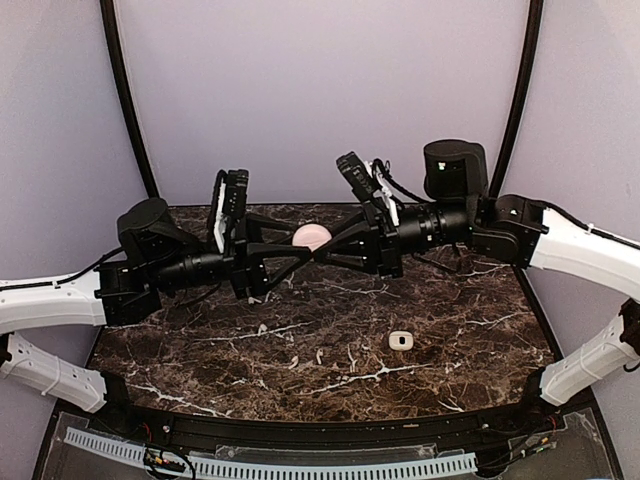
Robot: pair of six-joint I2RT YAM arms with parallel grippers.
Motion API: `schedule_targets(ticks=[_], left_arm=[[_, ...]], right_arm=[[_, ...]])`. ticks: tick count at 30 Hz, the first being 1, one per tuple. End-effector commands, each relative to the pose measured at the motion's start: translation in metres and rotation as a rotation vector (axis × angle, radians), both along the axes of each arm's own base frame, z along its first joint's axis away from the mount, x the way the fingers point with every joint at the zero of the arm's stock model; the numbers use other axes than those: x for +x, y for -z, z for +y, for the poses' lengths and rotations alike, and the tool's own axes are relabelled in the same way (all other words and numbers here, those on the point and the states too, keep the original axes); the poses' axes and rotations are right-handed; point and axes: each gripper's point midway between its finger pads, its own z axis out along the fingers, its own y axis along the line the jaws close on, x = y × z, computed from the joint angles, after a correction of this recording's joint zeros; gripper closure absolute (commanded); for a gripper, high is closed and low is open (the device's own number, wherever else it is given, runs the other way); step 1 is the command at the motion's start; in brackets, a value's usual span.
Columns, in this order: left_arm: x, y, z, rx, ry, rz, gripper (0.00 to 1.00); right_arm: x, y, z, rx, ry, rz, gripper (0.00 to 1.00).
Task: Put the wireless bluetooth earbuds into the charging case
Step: Pass from the left arm to the right, then open the charging case.
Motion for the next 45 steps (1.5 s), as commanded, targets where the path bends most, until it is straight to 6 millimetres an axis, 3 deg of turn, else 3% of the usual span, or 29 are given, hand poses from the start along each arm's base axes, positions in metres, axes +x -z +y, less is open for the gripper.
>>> schedule_targets(ticks=[1, 12, 30, 38, 45], left_arm=[[0.004, -0.014, -0.001, -0.006, -0.011, -0.016, 0.43], [0.013, -0.011, -0.003, -0.004, -0.050, 0.010, 0.43], [0.029, -0.018, 0.010, -0.008, -0.177, 0.004, 0.42], [0.028, -0.017, 0.011, -0.007, -0.169, 0.009, 0.42], [0.025, -0.012, 0.023, 0.018, -0.190, 0.026, 0.38]], right_arm=[[0.000, -0.002, 0.003, -0.010, -0.007, -0.033, 1.00], [-0.004, 0.010, 0.003, -0.050, -0.012, -0.043, 1.00], [-0.015, 0.022, -0.003, -0.065, -0.042, -0.030, 1.00], [-0.011, 0.031, -0.007, -0.078, -0.002, -0.030, 1.00], [0.001, 0.053, -0.018, -0.098, 0.054, 0.024, 1.00]])
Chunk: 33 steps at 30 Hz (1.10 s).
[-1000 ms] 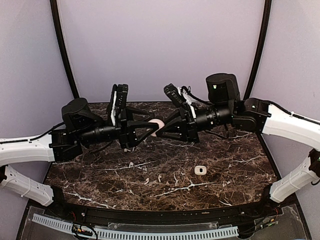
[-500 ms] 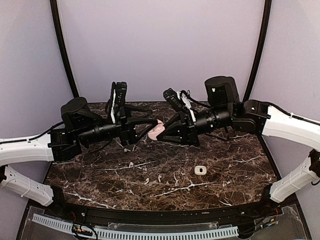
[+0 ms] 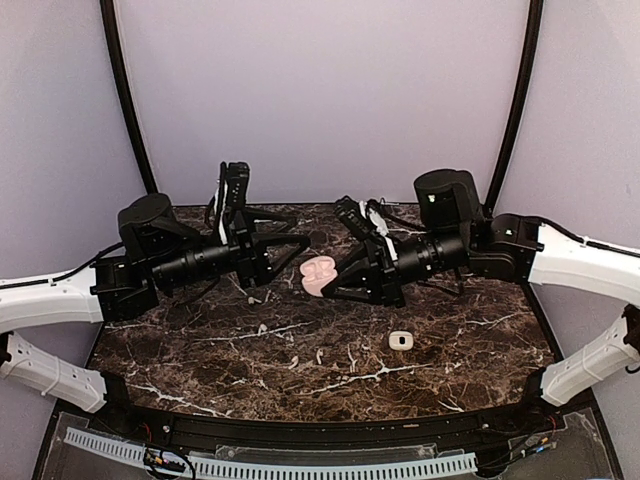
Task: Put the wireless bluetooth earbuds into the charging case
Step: Open the charging case, then adjust the left earbud at the center of the board.
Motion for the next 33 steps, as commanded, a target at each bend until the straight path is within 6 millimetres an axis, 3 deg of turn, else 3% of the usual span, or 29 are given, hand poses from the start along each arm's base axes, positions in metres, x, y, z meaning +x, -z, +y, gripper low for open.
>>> schedule_targets(ticks=[1, 4, 8, 9, 11, 17, 21, 24, 33], left_arm=[[-0.002, -0.015, 0.021, -0.021, -0.047, -0.006, 0.37], [0.005, 0.006, 0.034, 0.027, -0.115, 0.077, 0.36], [0.014, 0.061, 0.047, 0.185, -0.181, 0.264, 0.36], [0.011, 0.083, 0.051, 0.255, -0.190, 0.329, 0.37], [0.007, 0.108, 0.059, 0.337, -0.203, 0.405, 0.37], [-0.002, 0.163, 0.079, 0.528, -0.256, 0.554, 0.40], [0.013, 0.202, 0.097, 0.654, -0.366, 0.663, 0.43], [0.024, 0.219, 0.105, 0.678, -0.391, 0.747, 0.48], [0.040, 0.252, 0.099, 0.746, -0.389, 0.831, 0.56]], right_arm=[[0.009, -0.001, -0.010, 0.043, 0.050, 0.017, 1.00], [0.016, 0.007, -0.021, 0.046, 0.087, 0.038, 1.00], [0.023, 0.018, -0.036, 0.040, 0.134, 0.061, 1.00], [0.024, 0.021, -0.040, 0.037, 0.143, 0.067, 1.00], [0.027, 0.023, -0.048, 0.039, 0.165, 0.074, 1.00], [0.027, 0.025, -0.061, 0.039, 0.196, 0.083, 1.00], [0.027, 0.025, -0.064, 0.040, 0.199, 0.087, 1.00], [0.028, 0.026, -0.065, 0.038, 0.196, 0.088, 1.00], [0.026, 0.028, -0.067, 0.033, 0.187, 0.087, 1.00]])
